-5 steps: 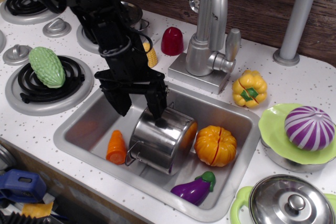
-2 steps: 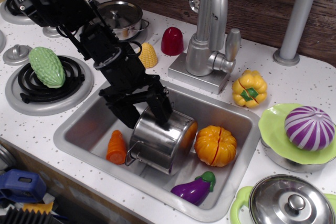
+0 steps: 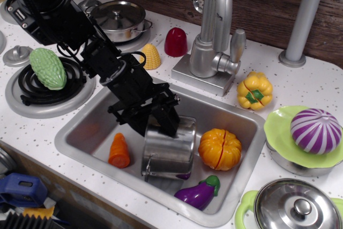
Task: Flip pot upright in sink
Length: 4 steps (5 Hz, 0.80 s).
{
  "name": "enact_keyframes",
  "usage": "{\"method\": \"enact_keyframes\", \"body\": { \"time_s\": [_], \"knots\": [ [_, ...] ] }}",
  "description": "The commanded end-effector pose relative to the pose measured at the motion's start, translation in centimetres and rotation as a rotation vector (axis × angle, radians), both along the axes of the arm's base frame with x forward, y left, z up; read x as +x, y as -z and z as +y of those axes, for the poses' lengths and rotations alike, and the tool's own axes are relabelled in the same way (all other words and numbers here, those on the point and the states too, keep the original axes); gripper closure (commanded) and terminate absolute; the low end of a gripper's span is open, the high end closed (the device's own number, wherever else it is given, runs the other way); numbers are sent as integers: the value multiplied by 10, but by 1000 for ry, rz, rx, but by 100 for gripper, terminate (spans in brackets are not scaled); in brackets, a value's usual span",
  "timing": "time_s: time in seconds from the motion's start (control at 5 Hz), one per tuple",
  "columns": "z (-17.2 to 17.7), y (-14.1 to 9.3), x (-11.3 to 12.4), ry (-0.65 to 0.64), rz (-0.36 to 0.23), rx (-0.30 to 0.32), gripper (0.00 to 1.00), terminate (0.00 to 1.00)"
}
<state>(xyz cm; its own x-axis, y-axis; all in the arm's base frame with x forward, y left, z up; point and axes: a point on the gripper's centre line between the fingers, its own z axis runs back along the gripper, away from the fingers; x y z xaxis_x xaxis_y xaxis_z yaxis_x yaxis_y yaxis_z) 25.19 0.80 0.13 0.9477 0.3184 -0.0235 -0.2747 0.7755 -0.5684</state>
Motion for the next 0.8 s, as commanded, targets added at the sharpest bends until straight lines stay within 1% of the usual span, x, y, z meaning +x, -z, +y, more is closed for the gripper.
{"method": "enact_keyframes", "body": {
  "time_s": [0.0,0.2,0.4,0.6],
  "knots": [
    [-2,-8,2,2,-36,55,100,0],
    [1,-9,3,-17,-24,70,100,0],
    [2,-13,5,-12,-30,196,100,0],
    [4,-16,7,-20,-24,278,100,0]
  ]
}}
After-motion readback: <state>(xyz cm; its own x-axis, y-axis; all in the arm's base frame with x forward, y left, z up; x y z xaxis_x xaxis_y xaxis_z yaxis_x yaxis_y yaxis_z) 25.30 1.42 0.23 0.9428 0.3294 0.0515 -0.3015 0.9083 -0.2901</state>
